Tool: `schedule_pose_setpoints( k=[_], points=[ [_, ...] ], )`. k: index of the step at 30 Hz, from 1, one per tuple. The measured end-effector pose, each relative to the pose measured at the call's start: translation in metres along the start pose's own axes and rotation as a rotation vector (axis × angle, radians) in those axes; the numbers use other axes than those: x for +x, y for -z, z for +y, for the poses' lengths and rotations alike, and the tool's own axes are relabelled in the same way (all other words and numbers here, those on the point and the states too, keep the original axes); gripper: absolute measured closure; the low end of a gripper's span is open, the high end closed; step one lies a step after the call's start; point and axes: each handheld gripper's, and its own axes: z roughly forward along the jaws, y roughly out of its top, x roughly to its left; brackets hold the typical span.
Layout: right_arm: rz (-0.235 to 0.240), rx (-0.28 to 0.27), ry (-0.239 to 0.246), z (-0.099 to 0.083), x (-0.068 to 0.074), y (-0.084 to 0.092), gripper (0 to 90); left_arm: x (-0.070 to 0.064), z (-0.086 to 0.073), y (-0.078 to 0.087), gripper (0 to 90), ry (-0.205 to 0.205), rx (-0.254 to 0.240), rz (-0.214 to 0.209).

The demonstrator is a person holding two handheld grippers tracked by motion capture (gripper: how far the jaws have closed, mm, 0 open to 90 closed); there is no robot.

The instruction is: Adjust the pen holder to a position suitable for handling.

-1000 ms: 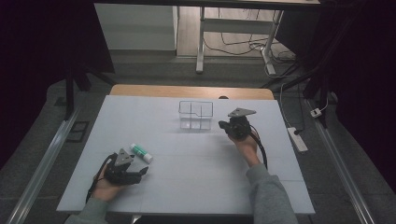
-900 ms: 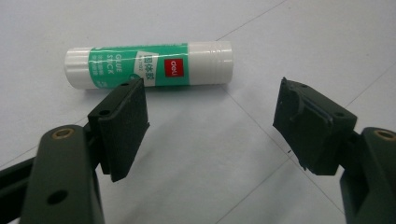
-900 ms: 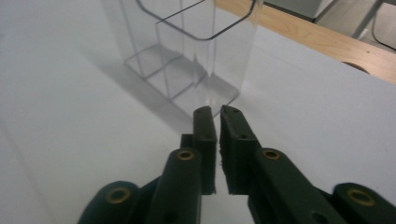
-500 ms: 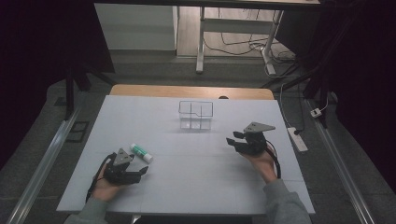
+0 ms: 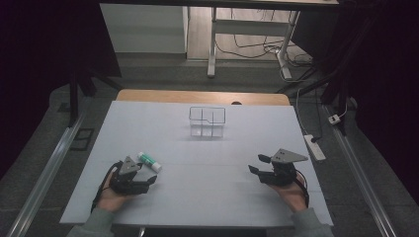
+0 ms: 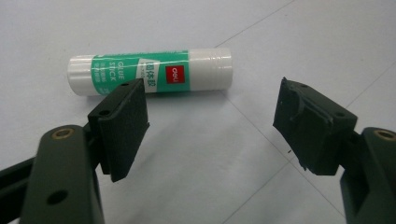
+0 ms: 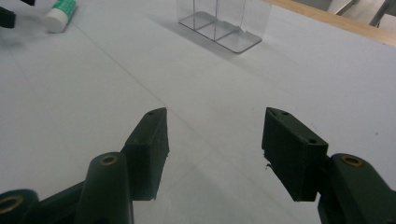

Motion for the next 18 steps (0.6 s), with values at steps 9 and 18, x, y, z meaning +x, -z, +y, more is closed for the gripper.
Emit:
schedule_pose_setpoints(
  k=[9, 18],
  points=[
    [-0.017, 0.012, -0.013, -0.019, 0.004, 0.015, 35.3, 0.001, 0.0, 0.004, 26.1, 0.004, -0.019, 0.004],
    [-0.01, 0.007, -0.017, -0.023, 0.002, 0.016, 33.1, -0.001, 0.001, 0.004, 26.1, -0.013, -0.02, 0.002]
  ],
)
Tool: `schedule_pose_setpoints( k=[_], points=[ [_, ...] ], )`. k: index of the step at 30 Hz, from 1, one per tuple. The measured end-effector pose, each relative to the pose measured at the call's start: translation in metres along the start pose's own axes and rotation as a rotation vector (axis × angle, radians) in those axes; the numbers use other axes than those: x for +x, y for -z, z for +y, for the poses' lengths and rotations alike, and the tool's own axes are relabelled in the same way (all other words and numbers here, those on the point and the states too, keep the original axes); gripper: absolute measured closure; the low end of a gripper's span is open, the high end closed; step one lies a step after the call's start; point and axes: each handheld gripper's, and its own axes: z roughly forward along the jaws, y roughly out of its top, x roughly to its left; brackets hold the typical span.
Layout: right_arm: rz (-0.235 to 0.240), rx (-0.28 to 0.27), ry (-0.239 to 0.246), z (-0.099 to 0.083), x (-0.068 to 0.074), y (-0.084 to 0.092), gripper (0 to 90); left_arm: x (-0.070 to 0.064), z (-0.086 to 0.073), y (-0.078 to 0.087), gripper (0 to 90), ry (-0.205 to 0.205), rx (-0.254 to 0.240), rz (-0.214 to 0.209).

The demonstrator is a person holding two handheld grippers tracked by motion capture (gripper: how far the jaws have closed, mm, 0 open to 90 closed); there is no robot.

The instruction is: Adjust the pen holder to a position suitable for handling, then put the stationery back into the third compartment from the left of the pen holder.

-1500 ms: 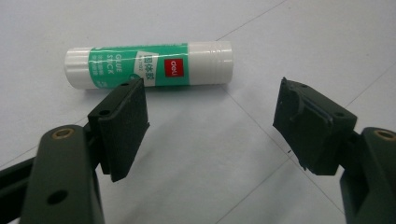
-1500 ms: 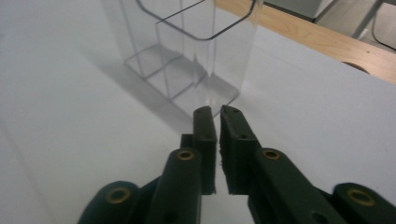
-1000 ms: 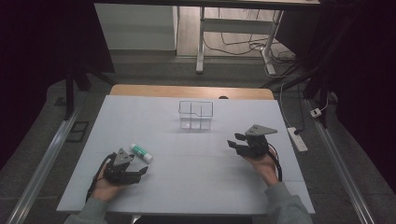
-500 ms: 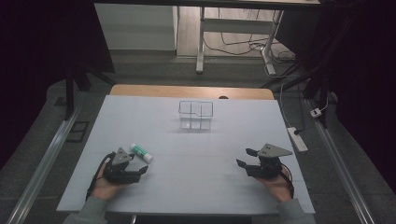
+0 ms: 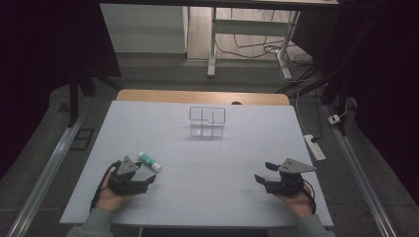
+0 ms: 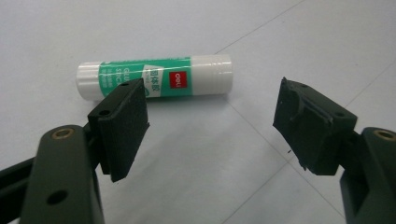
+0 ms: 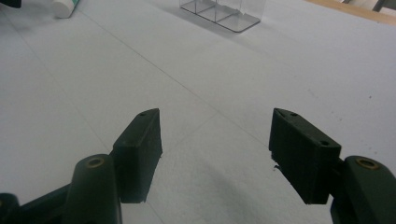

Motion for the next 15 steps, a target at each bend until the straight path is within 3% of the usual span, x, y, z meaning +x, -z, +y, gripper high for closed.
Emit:
schedule_pose_setpoints(
  k=[5, 15],
  points=[
    [0.0, 0.02, 0.028, -0.001, 0.002, -0.001, 32.6, -0.003, 0.001, 0.001, 26.0, -0.004, -0.004, 0.001],
    [0.004, -0.004, 0.012, 0.0, 0.001, 0.001, 32.6, -0.01, 0.011, 0.005, 25.8, -0.024, -0.012, 0.005]
  ],
)
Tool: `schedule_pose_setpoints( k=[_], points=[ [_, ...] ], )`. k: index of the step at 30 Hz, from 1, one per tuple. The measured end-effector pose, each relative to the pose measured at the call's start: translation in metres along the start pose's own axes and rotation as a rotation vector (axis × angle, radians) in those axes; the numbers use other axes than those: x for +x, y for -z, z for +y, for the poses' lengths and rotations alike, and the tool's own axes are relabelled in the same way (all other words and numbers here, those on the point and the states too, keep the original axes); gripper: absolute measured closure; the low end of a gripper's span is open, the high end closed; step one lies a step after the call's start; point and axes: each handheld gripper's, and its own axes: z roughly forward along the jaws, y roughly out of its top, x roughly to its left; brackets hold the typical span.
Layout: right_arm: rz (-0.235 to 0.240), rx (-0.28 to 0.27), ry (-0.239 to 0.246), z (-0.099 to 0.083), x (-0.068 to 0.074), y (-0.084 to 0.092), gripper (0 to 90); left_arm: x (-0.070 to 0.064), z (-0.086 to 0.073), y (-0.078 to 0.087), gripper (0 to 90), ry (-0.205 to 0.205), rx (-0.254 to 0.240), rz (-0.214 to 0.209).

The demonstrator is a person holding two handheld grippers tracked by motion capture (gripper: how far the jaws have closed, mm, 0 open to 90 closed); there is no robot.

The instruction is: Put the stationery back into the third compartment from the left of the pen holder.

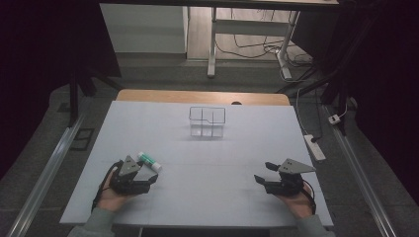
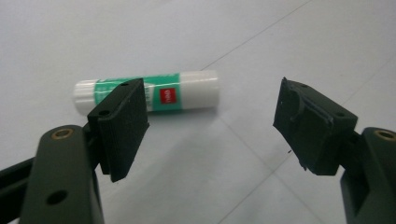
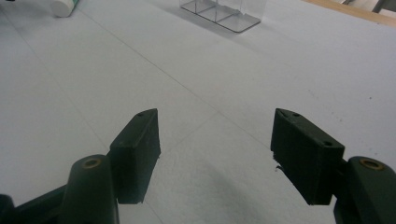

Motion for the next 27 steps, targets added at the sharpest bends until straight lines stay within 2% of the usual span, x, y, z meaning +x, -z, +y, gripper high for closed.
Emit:
schedule_pose_setpoints(
  k=[4, 7, 10, 15, 23, 27],
  points=[
    [0.003, 0.001, 0.003, 0.0, 0.0, -0.004, 32.6, 0.001, 0.009, 0.004, 25.8, -0.011, 0.011, -0.011],
    [0.002, -0.002, 0.002, 0.0, 0.0, -0.002, 32.5, 0.004, 0.016, 0.008, 26.1, -0.057, 0.025, -0.003],
    [0.003, -0.014, -0.003, -0.001, -0.001, -0.001, 32.5, 0.008, 0.022, 0.011, 26.6, -0.09, 0.033, -0.015],
    [0.001, 0.005, 0.007, -0.003, -0.001, 0.0, 32.3, 0.013, 0.032, 0.013, 27.3, -0.155, 0.045, -0.019],
    [-0.008, -0.008, -0.016, -0.006, -0.001, 0.003, 32.1, 0.025, 0.039, 0.009, 28.0, -0.214, 0.093, -0.051],
    [-0.014, 0.012, -0.008, -0.007, -0.002, 0.002, 31.8, 0.026, 0.041, 0.007, 27.7, -0.25, 0.108, -0.061]
  ],
)
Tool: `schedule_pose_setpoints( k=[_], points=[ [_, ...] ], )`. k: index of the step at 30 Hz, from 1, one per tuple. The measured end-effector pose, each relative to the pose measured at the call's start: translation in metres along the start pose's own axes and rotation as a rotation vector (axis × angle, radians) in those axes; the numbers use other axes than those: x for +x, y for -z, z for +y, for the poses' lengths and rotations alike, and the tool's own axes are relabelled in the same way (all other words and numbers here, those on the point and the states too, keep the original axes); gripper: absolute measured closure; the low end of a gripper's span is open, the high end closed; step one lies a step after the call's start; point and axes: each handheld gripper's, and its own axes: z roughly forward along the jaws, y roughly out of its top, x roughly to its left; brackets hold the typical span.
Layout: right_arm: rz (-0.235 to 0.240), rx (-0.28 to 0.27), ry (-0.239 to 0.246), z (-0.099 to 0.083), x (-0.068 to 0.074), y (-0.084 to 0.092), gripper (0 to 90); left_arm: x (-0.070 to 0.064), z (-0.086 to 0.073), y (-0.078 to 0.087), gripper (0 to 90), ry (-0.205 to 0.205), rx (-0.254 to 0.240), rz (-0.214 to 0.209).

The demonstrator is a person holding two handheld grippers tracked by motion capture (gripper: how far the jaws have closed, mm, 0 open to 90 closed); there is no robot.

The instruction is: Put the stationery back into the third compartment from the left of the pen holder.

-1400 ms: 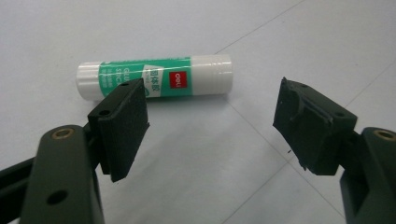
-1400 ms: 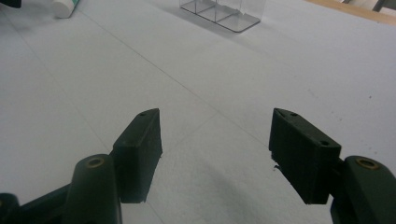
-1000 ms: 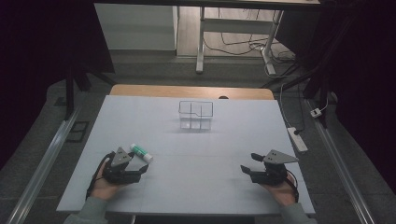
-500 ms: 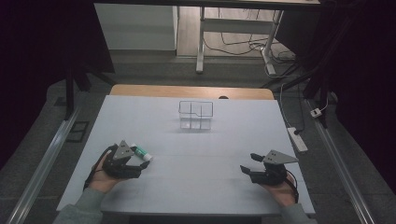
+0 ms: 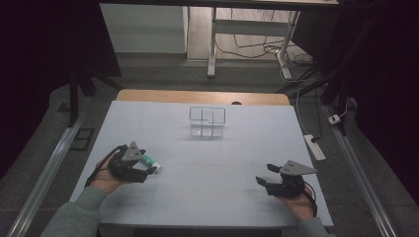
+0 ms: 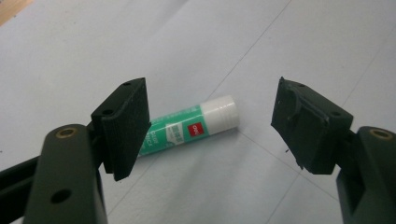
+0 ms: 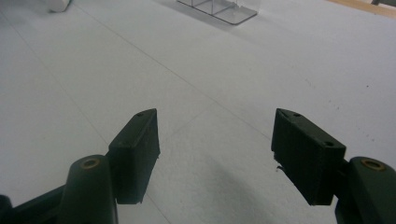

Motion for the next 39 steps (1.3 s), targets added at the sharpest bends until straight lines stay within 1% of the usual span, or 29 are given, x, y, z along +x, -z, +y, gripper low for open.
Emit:
schedule_pose_setpoints(
  k=[2, 3, 5, 6, 9, 13, 15, 17, 21, 23, 24, 25, 26, 31, 32, 35, 37, 38, 39],
  points=[
    [-0.008, 0.006, 0.006, 0.0, 0.0, -0.001, 31.7, 0.001, 0.001, -0.002, 28.0, -0.027, 0.016, -0.006],
    [0.001, 0.0, 0.002, 0.0, 0.0, -0.002, 31.7, 0.001, 0.001, -0.003, 28.3, -0.04, 0.026, -0.012],
    [0.006, 0.004, 0.004, 0.0, 0.0, -0.002, 31.6, 0.002, 0.001, -0.005, 28.7, -0.065, 0.043, -0.025],
    [0.005, 0.001, 0.005, 0.0, 0.0, -0.002, 31.5, 0.003, 0.002, -0.007, 28.9, -0.083, 0.053, -0.035],
    [0.006, 0.003, 0.003, 0.0, 0.001, -0.002, 31.5, 0.007, 0.004, -0.011, 29.0, -0.142, 0.09, -0.047],
    [0.005, 0.004, -0.005, -0.001, 0.0, -0.002, 31.2, 0.012, 0.01, -0.014, 29.0, -0.215, 0.119, -0.064],
    [0.003, 0.015, -0.003, -0.002, 0.0, -0.001, 31.0, 0.014, 0.012, -0.016, 28.8, -0.245, 0.132, -0.069],
    [0.002, 0.013, -0.005, -0.002, 0.0, -0.002, 30.5, 0.016, 0.014, -0.018, 28.3, -0.268, 0.143, -0.081],
    [-0.003, 0.017, -0.009, -0.002, -0.001, -0.002, 30.1, 0.02, 0.014, -0.023, 27.1, -0.301, 0.163, -0.1],
    [-0.014, 0.023, -0.011, -0.002, -0.001, -0.002, 29.4, 0.022, 0.014, -0.027, 26.6, -0.317, 0.187, -0.11],
    [-0.01, 0.021, -0.013, -0.003, -0.001, -0.003, 29.4, 0.024, 0.013, -0.029, 26.1, -0.321, 0.194, -0.115],
    [-0.011, 0.023, -0.012, -0.003, -0.001, -0.003, 29.5, 0.025, 0.012, -0.031, 25.8, -0.316, 0.197, -0.12],
    [-0.011, 0.025, -0.012, -0.003, -0.002, -0.003, 29.6, 0.025, 0.012, -0.032, 25.5, -0.324, 0.202, -0.126],
    [-0.011, 0.03, -0.011, -0.003, -0.003, -0.006, 29.3, 0.027, 0.015, -0.038, 25.7, -0.352, 0.212, -0.151],
    [-0.019, 0.037, -0.007, -0.003, -0.003, -0.006, 29.2, 0.027, 0.016, -0.038, 25.6, -0.362, 0.219, -0.158],
    [-0.008, 0.029, -0.013, -0.003, -0.003, -0.005, 29.2, 0.026, 0.021, -0.04, 25.7, -0.39, 0.23, -0.172],
    [-0.004, 0.032, -0.017, -0.003, -0.004, -0.005, 29.1, 0.025, 0.022, -0.042, 26.0, -0.408, 0.233, -0.174],
    [-0.002, 0.035, -0.017, -0.004, -0.004, -0.005, 29.1, 0.025, 0.023, -0.043, 26.5, -0.423, 0.246, -0.171],
    [-0.002, 0.038, -0.014, -0.004, -0.004, -0.006, 29.1, 0.025, 0.022, -0.046, 26.8, -0.42, 0.247, -0.176]
  ],
)
